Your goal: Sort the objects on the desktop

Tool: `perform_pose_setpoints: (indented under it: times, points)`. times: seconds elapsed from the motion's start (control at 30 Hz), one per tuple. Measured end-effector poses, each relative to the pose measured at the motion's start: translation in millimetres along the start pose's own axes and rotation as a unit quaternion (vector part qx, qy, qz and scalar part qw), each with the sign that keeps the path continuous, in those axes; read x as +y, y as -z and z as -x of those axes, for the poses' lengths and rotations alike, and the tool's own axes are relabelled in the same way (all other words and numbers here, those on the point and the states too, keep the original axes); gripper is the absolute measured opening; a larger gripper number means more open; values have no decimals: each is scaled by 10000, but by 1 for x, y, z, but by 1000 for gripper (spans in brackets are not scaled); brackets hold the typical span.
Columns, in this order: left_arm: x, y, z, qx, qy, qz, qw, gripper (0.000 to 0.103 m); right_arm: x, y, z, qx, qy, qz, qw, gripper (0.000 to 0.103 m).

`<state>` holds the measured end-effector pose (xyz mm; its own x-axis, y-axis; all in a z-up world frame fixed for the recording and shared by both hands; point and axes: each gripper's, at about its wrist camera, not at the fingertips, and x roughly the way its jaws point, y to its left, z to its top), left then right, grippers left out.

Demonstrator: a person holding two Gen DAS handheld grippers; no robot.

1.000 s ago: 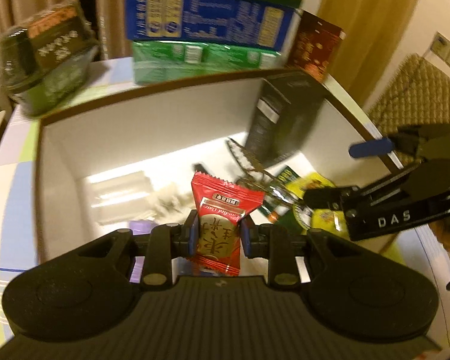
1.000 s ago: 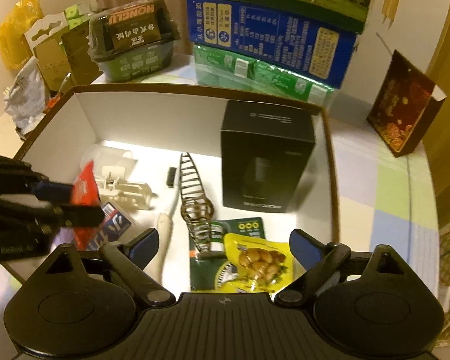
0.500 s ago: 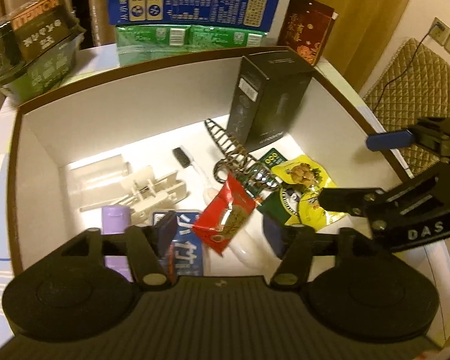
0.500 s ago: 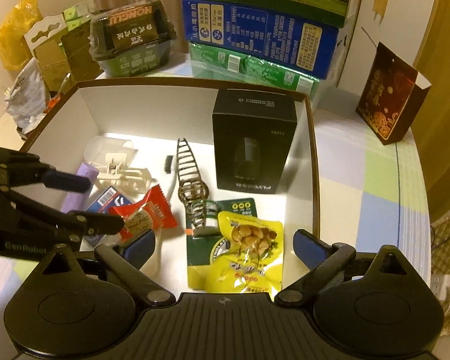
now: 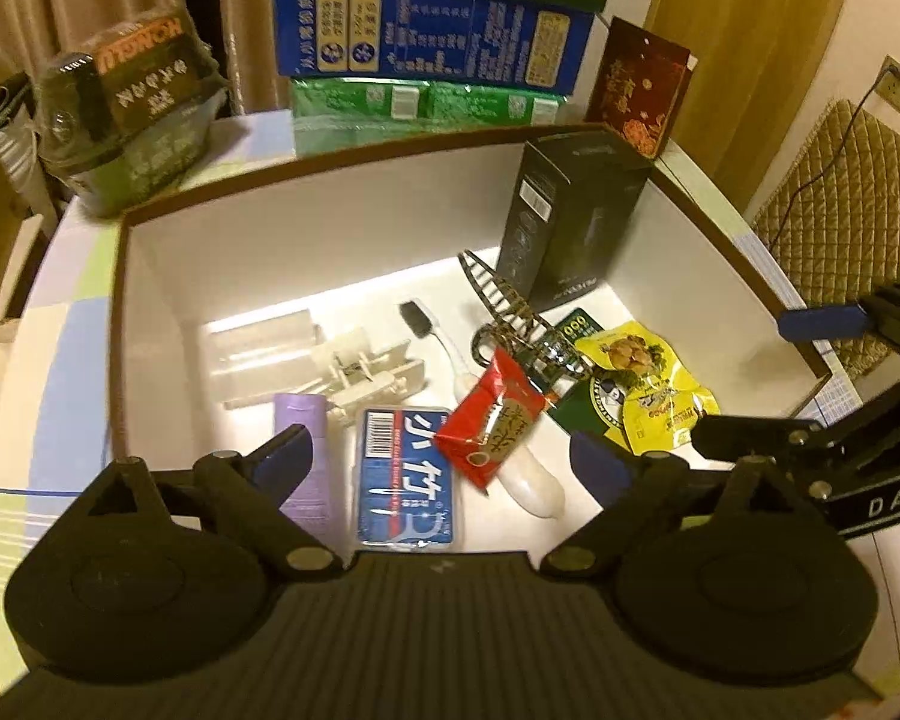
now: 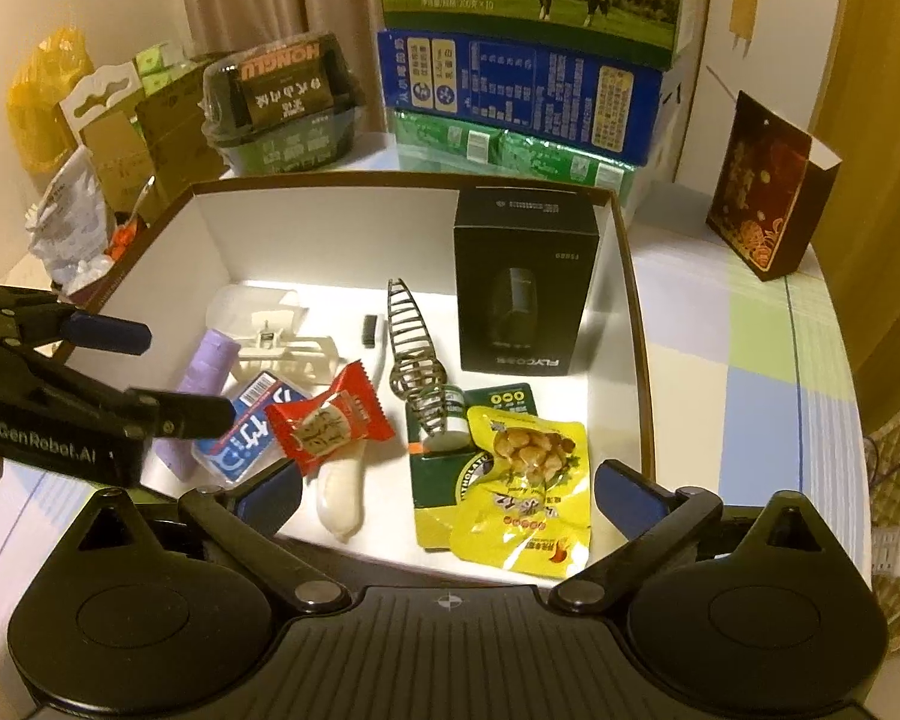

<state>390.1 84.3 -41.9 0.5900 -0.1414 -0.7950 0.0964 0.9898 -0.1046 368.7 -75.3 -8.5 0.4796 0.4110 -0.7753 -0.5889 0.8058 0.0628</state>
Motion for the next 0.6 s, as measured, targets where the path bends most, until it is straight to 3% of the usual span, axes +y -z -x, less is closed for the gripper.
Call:
perform_pose_setpoints:
  times: [0.33, 0.6]
  points:
    - [0, 9, 47, -454, -247, 111, 9986, 94, 7, 15, 29, -301, -148, -265, 9991, 101]
    - [-21, 30, 93, -799, -732, 149, 9940, 96, 11, 36, 62, -509, -310, -191, 9980, 101]
